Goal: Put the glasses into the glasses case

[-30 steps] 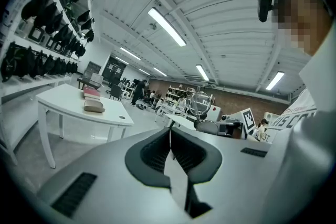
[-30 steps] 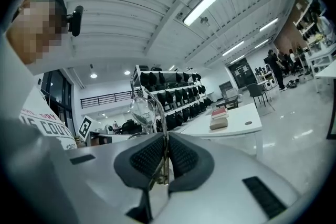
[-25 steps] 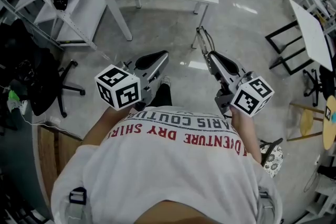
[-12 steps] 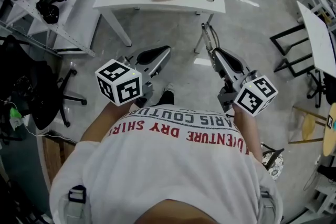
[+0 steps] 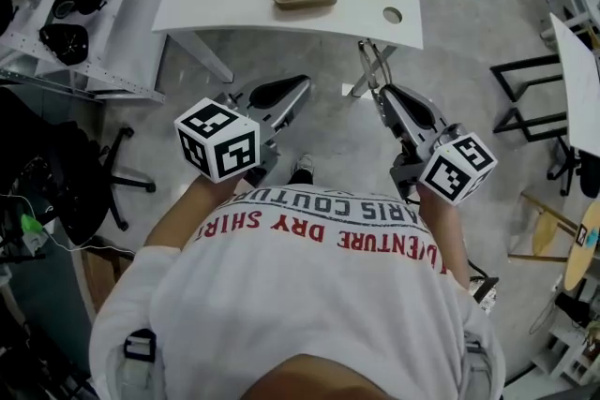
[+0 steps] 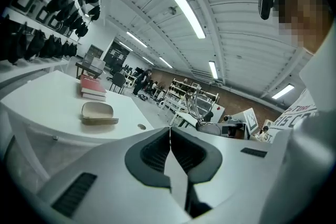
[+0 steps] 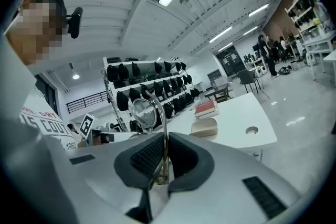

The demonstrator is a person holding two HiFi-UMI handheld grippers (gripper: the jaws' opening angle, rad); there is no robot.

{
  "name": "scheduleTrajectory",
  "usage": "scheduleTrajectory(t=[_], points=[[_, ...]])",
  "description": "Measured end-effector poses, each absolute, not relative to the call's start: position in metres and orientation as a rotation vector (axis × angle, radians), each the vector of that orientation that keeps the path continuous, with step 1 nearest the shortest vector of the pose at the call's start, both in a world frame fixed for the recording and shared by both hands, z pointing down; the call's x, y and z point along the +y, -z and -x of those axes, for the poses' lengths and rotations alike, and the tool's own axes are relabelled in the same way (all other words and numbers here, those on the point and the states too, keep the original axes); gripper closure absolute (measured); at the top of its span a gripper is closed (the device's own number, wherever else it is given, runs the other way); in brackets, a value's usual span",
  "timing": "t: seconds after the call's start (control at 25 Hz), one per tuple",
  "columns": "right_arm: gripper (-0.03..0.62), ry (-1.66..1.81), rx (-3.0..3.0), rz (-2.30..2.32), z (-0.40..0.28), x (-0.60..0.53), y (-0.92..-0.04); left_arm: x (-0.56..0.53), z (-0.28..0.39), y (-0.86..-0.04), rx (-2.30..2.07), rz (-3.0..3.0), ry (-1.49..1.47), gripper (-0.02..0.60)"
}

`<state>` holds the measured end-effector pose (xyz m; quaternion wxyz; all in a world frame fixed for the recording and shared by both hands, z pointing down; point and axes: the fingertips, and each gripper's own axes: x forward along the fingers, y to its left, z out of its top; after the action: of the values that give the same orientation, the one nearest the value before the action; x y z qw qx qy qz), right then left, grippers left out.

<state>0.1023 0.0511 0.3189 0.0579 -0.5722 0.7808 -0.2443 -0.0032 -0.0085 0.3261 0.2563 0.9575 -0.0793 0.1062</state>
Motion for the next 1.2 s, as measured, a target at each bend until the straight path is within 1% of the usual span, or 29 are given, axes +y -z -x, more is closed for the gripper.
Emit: scheduleTrajectory(t=[0.36,0.88,1.2], points=[[0.555,0.764,2.366,1.763,-0.123,-0.015,-0.329,-0.079,-0.016,-0.345,-0.220,-2.574,-0.312,0.552],[0.556,0.745,2.386,1.725,-0.149,-0.040,-0.324,-0.103,-0.046,-0.344,-0.229,-2.597,-0.329,0.552],[0.556,0.787,2.475,1.661,-0.176,-0.089,-0.332,-0.145,-0.068,-0.353,-0.331,-2.557,-0.326,0.552]])
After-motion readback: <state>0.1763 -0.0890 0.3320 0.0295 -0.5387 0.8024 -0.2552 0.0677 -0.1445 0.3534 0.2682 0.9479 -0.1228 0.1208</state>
